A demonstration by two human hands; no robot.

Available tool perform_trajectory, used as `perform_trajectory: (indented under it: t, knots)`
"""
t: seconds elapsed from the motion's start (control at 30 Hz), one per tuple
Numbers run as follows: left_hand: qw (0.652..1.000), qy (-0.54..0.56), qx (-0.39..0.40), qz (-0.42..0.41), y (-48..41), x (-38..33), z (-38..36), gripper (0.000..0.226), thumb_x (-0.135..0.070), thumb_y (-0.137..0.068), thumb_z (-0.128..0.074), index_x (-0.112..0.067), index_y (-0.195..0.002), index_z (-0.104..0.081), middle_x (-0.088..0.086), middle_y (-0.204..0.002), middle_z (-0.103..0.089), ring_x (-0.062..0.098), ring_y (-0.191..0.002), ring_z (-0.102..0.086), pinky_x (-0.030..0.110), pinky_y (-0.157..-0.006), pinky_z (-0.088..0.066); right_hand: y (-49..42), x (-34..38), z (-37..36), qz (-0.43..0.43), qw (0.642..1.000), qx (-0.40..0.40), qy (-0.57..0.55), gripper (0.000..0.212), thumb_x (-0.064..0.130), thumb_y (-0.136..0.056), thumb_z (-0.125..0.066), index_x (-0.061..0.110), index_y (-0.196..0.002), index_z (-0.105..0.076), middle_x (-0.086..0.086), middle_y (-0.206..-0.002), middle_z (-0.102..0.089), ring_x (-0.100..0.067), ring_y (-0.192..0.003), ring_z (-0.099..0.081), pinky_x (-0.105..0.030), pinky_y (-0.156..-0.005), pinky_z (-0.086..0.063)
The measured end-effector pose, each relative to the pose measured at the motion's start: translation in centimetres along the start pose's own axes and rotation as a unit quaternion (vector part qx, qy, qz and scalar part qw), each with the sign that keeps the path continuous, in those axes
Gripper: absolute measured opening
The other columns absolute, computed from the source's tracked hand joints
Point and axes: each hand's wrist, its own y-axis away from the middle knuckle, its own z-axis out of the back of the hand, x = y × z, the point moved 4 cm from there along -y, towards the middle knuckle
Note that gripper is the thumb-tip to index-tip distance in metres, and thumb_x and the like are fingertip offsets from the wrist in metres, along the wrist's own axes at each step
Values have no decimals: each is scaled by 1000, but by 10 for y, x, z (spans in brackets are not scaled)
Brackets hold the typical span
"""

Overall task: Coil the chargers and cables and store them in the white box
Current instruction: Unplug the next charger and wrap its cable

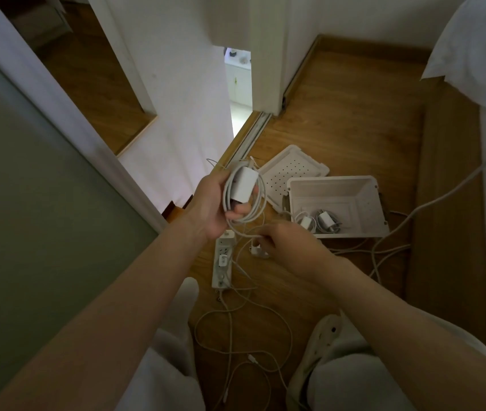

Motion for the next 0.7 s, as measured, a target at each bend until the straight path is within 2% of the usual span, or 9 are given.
perform_trajectory:
  t: [0.13, 0.23, 0.33, 0.4, 0.47, 0.53, 0.63, 0.7]
  knots:
    - [999, -29, 36, 29, -1, 3, -4, 34, -33, -93, -42, -5, -87, -61, 9, -66, -57, 11, -34, -36, 14, -31, -19, -3, -8, 14, -7, 996, -74, 42, 18, 24, -92, -52, 18, -101, -65, 1, -94, -64, -16, -88, -57, -35, -85, -48]
    - [998, -21, 34, 43, -2, 2, -1, 37, -34, -95, -40, -5, -85, -61, 8, -65, -56, 10, -33, -34, 13, -32, -17, -1, -6, 24, -2, 987, -133, 87, 16, 27, -90, -55, 21, -101, -64, 3, -87, -58, -15, -93, -50, -29, -88, -39]
    - [995, -68, 36, 61, 1, -3, 2, 38, -35, -97, -37, -5, -89, -60, 9, -65, -55, 9, -34, -33, 15, -35, -12, 0, 4, 30, 30, 963, -212, 165, 26, 16, -71, -75, 14, -95, -68, -6, -98, -67, -30, -110, -55, -42, -95, -43]
    - [988, -130, 36, 71, 4, -4, 5, 39, -35, -98, -34, -5, -92, -59, 9, -63, -55, 8, -32, -33, 17, -38, -9, -1, 9, 27, 47, 960, -199, 190, 33, 12, -62, -80, 11, -93, -70, -9, -101, -69, -32, -113, -56, -47, -104, -36]
    - [979, -189, 33, 74, 7, -6, 9, 41, -36, -99, -33, -5, -94, -58, 8, -63, -55, 8, -30, -33, 18, -37, -9, -1, 17, 22, 105, 955, -179, 211, 31, 7, -63, -78, 14, -92, -71, -6, -99, -71, -26, -108, -60, -43, -111, -23]
    - [970, -231, 27, 75, 8, -8, 15, 42, -37, -99, -32, -4, -93, -58, 8, -63, -56, 8, -31, -34, 16, -34, -14, 1, 21, 22, 149, 957, -166, 184, 34, -3, -62, -74, 15, -91, -72, -4, -94, -73, -23, -102, -62, -40, -111, -15]
    - [964, -254, 12, 74, 8, -13, 26, 42, -38, -98, -34, -5, -88, -59, 6, -61, -57, 8, -32, -34, 14, -32, -17, 3, 17, 31, 119, 975, -126, 135, 30, -6, -73, -60, 16, -92, -68, -2, -93, -69, -19, -102, -57, -27, -113, 0]
    - [970, -232, 11, 68, 8, -16, 31, 40, -36, -98, -34, -6, -89, -59, 7, -61, -57, 7, -32, -35, 13, -30, -20, 3, 15, 31, 114, 976, -117, 142, 24, -1, -80, -55, 19, -89, -65, 5, -85, -61, -17, -98, -54, -22, -112, 3]
